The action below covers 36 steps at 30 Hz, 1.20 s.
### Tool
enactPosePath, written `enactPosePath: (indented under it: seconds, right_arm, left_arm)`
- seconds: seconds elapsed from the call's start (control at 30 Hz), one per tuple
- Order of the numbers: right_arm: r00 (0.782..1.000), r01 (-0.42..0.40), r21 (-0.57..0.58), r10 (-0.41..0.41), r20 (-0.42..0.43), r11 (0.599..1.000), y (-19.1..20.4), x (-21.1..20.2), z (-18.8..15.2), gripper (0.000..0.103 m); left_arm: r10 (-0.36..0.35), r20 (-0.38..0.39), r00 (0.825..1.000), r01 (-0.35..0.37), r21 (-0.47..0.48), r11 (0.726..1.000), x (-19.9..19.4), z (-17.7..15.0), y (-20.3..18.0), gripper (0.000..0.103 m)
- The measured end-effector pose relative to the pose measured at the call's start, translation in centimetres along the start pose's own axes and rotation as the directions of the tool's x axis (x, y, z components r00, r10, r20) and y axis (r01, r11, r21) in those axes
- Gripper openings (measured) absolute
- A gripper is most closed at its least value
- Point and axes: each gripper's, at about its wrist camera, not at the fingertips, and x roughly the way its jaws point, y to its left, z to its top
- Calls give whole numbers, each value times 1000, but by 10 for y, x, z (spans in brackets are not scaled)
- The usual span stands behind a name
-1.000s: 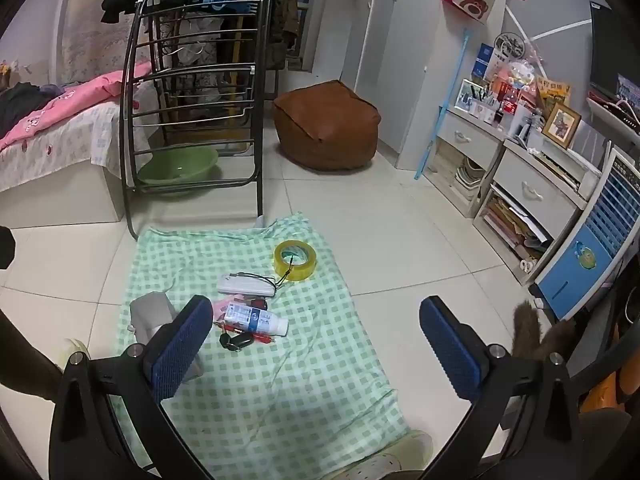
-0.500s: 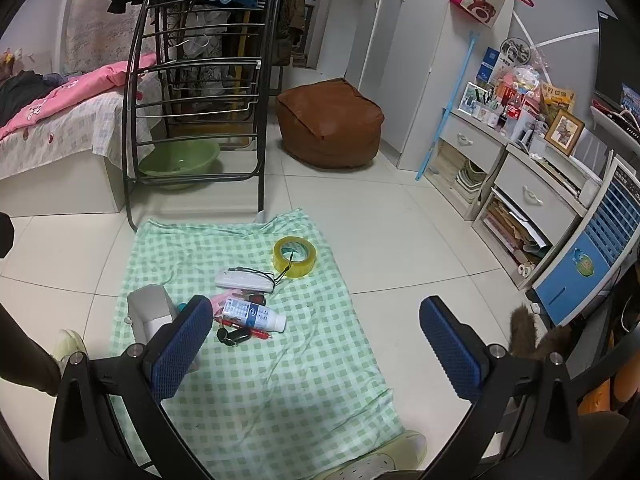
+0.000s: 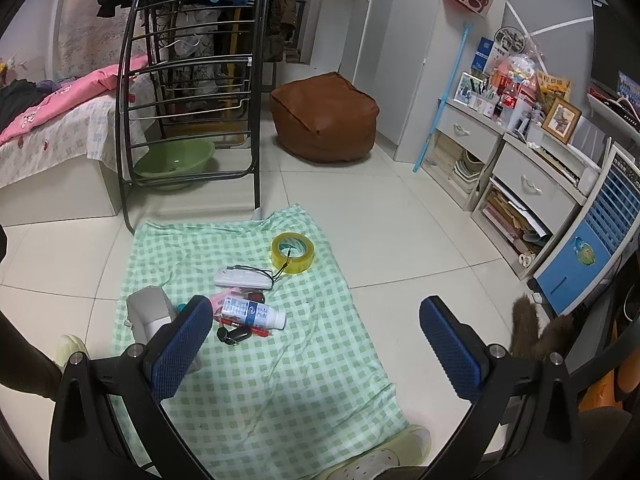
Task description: Organize rigid objects
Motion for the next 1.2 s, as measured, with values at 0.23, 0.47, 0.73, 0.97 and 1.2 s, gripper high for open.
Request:
enactPosePath:
  seconds: [0.23,0.47,0.73,0.97,1.2]
  right_arm:
    - [998,-61,-1,61,-26,998,0,3,-1,103]
    - [988,-140,74,144,-61,987,-7,10,-3,103]
    - [988,-144,54,147,-55,988,-6,8,-2,103]
    - [984,-172,-18,171,-56,985,7,4,-4,103]
    - [991,-125,-49,122,-55,991,12,4,-5,103]
  left_arm:
    - [-7,-6,1000,7,-2,1000,2,3,2,103]
    - [-4,-14,1000,4,-6,1000,4,4,1,103]
    - [2,-19,1000,-2,-9,1000,7,4,1,103]
    - [-8,-24,1000,7,-13,1000,9,3,1,103]
    - [-15,-34,999,14,-27,1000,11,6,7,103]
